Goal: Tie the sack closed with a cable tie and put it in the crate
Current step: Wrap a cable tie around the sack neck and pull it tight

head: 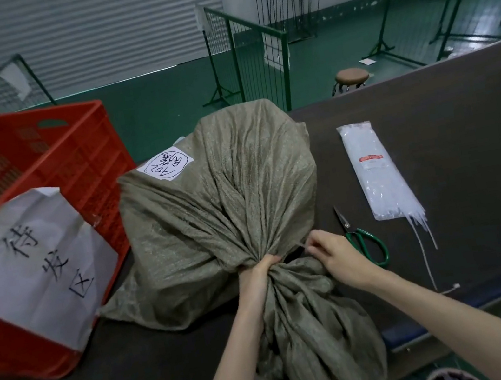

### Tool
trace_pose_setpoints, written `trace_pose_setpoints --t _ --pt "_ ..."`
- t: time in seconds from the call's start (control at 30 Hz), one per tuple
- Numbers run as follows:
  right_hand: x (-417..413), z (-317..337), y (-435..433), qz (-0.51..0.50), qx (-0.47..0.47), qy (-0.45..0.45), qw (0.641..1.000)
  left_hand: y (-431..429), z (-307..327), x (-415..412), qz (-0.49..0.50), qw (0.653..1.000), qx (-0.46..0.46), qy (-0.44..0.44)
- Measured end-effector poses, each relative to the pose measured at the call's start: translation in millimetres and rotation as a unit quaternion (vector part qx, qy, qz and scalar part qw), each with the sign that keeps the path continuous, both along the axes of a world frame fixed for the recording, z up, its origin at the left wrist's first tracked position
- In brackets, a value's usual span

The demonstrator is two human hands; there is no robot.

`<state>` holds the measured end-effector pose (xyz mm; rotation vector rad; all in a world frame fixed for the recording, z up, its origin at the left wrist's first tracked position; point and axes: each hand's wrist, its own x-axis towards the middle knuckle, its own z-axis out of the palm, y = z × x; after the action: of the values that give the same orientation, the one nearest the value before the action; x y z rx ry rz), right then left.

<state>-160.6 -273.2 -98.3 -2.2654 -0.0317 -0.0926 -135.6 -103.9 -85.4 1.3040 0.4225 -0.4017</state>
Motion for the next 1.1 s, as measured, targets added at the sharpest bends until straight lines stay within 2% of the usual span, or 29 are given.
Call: trace_pose_setpoints --t 0.23,0.4,0.53,0.63,0.77,0.87,1.0,1.03,1.1 --pt "13 -5 -4 0.06 -0.112 0.09 0.988 0 0 -4 0.006 1.0 -0.008 0.024" --pt "26 -3 9 0.078 -0.098 0.098 0.987 -1 0 -5 0.012 1.0 -0.012 0.006" --pt "38 0 18 0.107 -0.11 0.148 0.977 -2 -2 -5 0.014 1.0 -0.018 -0.003" --pt "45 0 23 0.104 -0.118 0.14 0.978 -1 -6 -5 0.014 1.0 -0.012 0.002" --pt "47 -5 24 0.098 -0.113 0.126 0.981 0 -15 -3 0.023 0.999 0.02 -0.011" --pt "47 0 30 0.113 -0.093 0.108 0.983 -1 -21 -5 0.038 0.995 0.08 -0.042" --pt "46 4 36 0.138 -0.048 0.11 0.983 2 -10 -19 0.114 0.977 0.151 -0.094" --pt "46 3 36 0.143 -0.048 0.098 0.984 2 -7 -24 0.128 0.976 0.14 -0.107" --pt "46 3 35 0.148 -0.067 0.073 0.984 1 -2 -34 0.164 0.981 0.016 -0.102"
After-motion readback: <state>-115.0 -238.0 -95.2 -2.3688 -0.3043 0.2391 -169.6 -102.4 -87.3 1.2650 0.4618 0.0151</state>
